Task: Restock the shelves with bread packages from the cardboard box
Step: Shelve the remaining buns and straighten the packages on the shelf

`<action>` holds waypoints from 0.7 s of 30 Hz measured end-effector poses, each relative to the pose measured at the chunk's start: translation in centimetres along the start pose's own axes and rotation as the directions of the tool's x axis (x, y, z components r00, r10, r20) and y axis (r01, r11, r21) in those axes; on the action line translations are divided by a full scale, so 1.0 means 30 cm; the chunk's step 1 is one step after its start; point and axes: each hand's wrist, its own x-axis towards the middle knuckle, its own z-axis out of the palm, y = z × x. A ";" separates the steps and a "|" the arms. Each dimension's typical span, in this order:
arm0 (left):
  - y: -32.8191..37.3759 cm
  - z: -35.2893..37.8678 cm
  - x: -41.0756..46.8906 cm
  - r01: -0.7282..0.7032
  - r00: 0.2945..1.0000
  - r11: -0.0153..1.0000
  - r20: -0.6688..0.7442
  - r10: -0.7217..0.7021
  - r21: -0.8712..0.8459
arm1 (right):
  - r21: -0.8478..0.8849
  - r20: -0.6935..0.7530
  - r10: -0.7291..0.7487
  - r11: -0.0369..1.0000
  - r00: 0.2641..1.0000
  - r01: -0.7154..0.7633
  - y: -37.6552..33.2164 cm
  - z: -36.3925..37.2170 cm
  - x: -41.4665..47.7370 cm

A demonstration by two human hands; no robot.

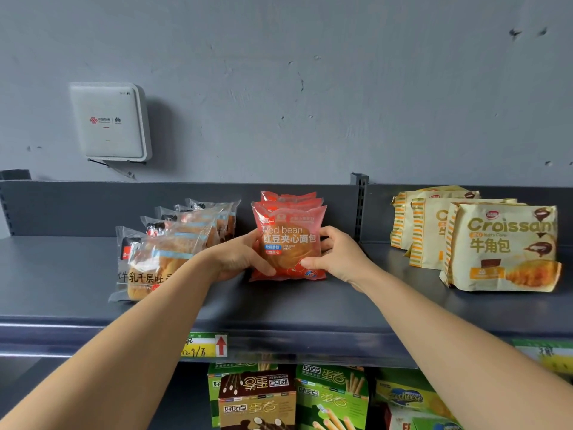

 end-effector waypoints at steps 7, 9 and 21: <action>-0.017 -0.002 0.009 -0.048 0.998 0.998 -0.051 0.046 -0.031 | 0.057 0.041 0.041 0.997 0.998 -0.043 0.013 -0.024 0.007; -0.015 -0.012 0.008 -0.050 0.998 0.998 -0.027 0.049 -0.049 | 0.036 0.022 0.078 0.996 0.997 -0.079 0.015 -0.034 0.018; -0.012 -0.018 0.053 -0.026 1.000 1.000 -0.014 0.025 -0.018 | 0.110 0.208 0.068 0.990 0.976 -0.092 0.034 0.004 0.077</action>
